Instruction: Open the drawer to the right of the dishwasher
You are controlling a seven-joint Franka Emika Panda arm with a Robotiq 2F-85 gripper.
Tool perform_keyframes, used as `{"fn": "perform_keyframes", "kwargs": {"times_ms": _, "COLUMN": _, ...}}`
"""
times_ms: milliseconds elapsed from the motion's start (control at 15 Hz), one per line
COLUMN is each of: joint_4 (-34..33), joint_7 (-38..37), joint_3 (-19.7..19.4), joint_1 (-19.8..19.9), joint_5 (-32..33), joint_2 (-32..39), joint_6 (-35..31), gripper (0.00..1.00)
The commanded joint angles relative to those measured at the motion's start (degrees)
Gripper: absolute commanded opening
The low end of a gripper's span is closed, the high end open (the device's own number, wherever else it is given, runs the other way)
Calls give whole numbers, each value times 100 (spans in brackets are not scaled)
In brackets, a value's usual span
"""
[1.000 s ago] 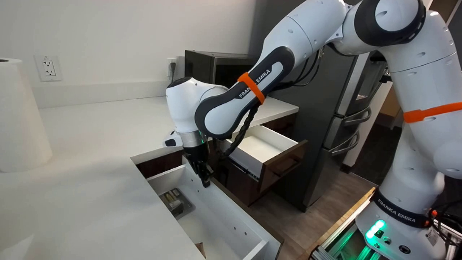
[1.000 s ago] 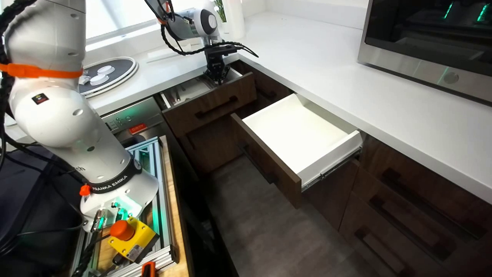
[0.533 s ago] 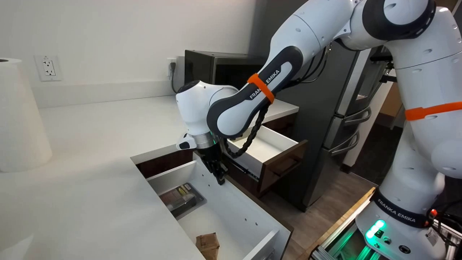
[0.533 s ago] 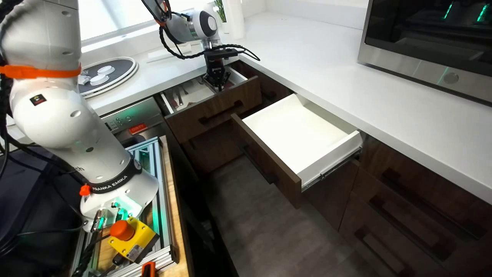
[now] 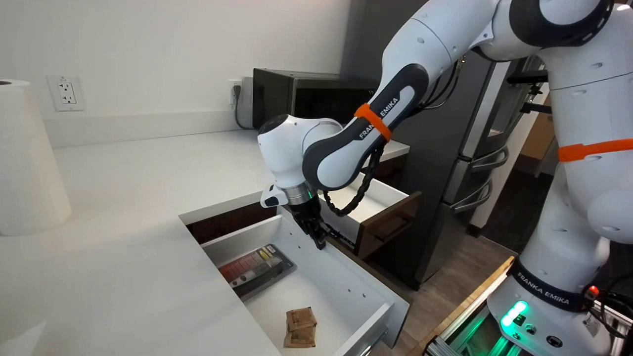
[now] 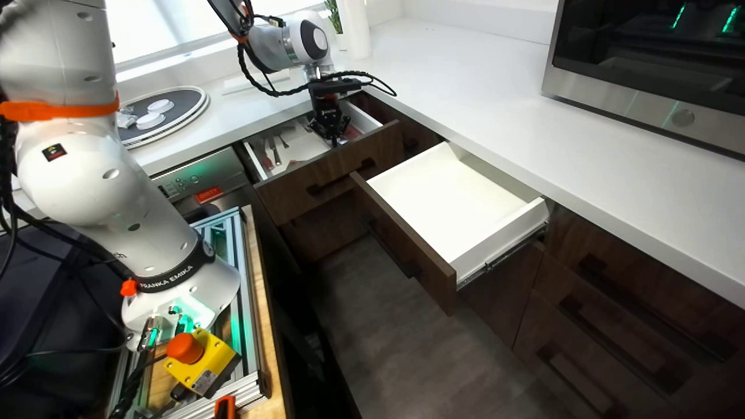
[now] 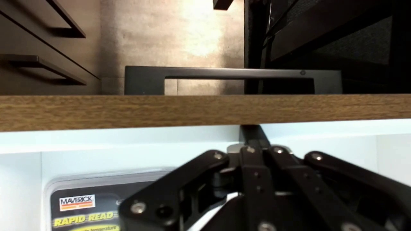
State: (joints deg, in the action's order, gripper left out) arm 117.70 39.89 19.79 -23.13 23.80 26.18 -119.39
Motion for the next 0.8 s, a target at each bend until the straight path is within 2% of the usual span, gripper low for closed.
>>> {"fn": "perform_keyframes", "kwargs": {"times_ms": 0, "joint_4": 462, "joint_7": -28, "joint_3": -30, "joint_1": 95, "joint_5": 193, "joint_2": -280, "joint_6": 83, "gripper": 0}}
{"fn": "perform_keyframes", "kwargs": {"times_ms": 467, "joint_4": 777, "joint_7": -115, "joint_3": -68, "joint_1": 152, "joint_5": 228, "joint_2": -451, "joint_6": 174, "gripper": 0}}
{"fn": "perform_keyframes", "kwargs": {"times_ms": 733, "joint_4": 763, "joint_7": -119, "joint_3": 11, "joint_1": 212, "joint_5": 41, "joint_2": -518, "joint_6": -20, "gripper": 0}}
